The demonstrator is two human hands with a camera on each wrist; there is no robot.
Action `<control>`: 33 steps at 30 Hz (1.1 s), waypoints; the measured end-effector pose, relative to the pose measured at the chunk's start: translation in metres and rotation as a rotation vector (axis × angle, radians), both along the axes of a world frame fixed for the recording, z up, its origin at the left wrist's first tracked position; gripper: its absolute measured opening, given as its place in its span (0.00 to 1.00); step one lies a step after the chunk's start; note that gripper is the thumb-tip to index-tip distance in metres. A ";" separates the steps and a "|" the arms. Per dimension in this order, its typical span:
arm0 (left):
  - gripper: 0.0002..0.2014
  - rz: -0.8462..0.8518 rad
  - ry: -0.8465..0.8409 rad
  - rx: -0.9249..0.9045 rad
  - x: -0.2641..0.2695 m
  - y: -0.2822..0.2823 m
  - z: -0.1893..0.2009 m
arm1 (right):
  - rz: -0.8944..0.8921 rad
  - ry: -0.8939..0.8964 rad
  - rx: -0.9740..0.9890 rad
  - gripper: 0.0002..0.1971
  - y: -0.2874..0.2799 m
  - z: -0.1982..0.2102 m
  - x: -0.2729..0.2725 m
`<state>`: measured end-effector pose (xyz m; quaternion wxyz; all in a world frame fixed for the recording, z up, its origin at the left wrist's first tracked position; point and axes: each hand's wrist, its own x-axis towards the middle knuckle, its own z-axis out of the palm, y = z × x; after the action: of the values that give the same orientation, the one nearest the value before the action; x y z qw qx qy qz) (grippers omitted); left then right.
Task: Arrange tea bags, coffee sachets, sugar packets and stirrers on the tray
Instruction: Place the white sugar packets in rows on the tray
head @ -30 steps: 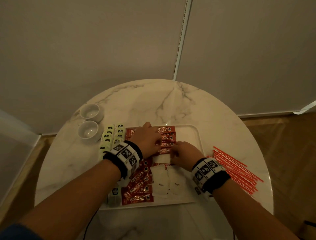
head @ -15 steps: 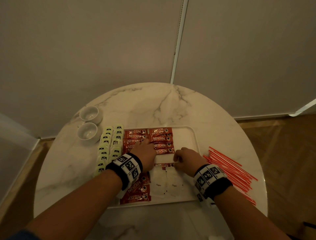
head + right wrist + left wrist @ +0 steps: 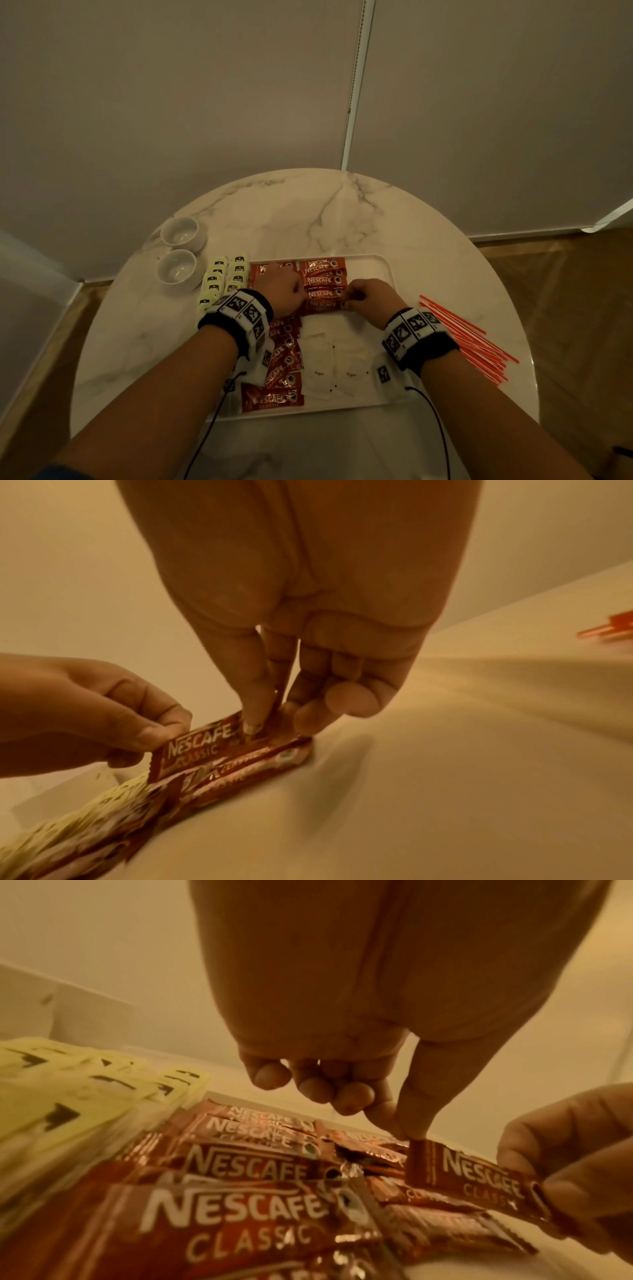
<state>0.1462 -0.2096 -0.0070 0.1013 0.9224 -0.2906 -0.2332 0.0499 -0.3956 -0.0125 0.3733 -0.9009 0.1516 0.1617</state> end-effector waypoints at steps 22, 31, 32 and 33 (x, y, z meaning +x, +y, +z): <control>0.14 -0.289 -0.296 -0.095 -0.131 0.032 -0.003 | 0.294 0.013 -0.373 0.24 0.049 0.017 -0.108; 0.15 -0.291 -0.227 0.059 -0.157 0.033 -0.021 | 0.289 0.014 -0.350 0.22 0.058 -0.005 -0.128; 0.16 -0.299 -0.233 0.073 -0.156 0.032 -0.022 | 0.288 0.003 -0.358 0.22 0.058 -0.006 -0.126; 0.16 -0.299 -0.255 0.067 -0.153 0.031 -0.023 | 0.285 -0.005 -0.364 0.22 0.058 -0.007 -0.124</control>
<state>-0.0072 -0.1784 -0.0299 -0.0027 0.8939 -0.4270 -0.1366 -0.0746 -0.3374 -0.0191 0.1783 -0.9660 0.0486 0.1807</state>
